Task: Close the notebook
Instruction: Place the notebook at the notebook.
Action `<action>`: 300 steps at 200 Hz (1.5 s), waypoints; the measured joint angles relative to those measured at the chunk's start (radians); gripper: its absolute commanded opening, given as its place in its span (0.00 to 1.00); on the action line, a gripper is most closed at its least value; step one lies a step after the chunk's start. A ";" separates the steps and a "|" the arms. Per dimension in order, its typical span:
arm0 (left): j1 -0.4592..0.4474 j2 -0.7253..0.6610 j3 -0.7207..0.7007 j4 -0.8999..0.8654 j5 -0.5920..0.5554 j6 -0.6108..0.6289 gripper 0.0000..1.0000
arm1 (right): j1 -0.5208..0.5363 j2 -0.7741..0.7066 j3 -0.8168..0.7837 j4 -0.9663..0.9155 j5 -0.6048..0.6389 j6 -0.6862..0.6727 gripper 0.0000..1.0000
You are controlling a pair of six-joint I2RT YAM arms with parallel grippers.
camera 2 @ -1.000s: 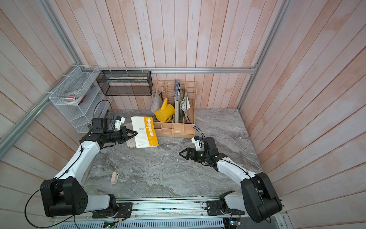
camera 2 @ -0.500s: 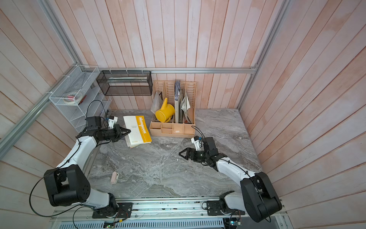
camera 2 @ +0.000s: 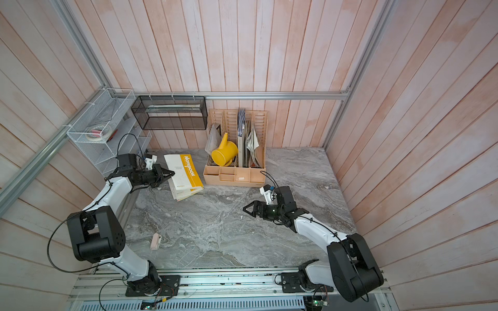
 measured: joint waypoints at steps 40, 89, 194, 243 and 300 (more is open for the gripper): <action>0.008 0.050 0.040 0.040 0.002 -0.019 0.00 | 0.001 0.000 0.000 0.000 0.000 0.000 0.98; 0.010 0.134 0.048 0.057 0.006 -0.028 0.00 | 0.001 0.000 0.000 0.000 0.000 0.000 0.98; 0.011 0.240 0.049 0.092 -0.005 -0.027 0.00 | 0.001 0.000 0.000 -0.010 0.000 0.000 0.98; 0.019 0.265 0.049 0.092 -0.024 -0.022 0.00 | 0.002 0.000 0.000 -0.016 0.000 0.000 0.98; 0.021 0.307 0.049 0.082 -0.069 0.003 0.00 | 0.007 0.000 0.000 -0.016 0.000 0.000 0.98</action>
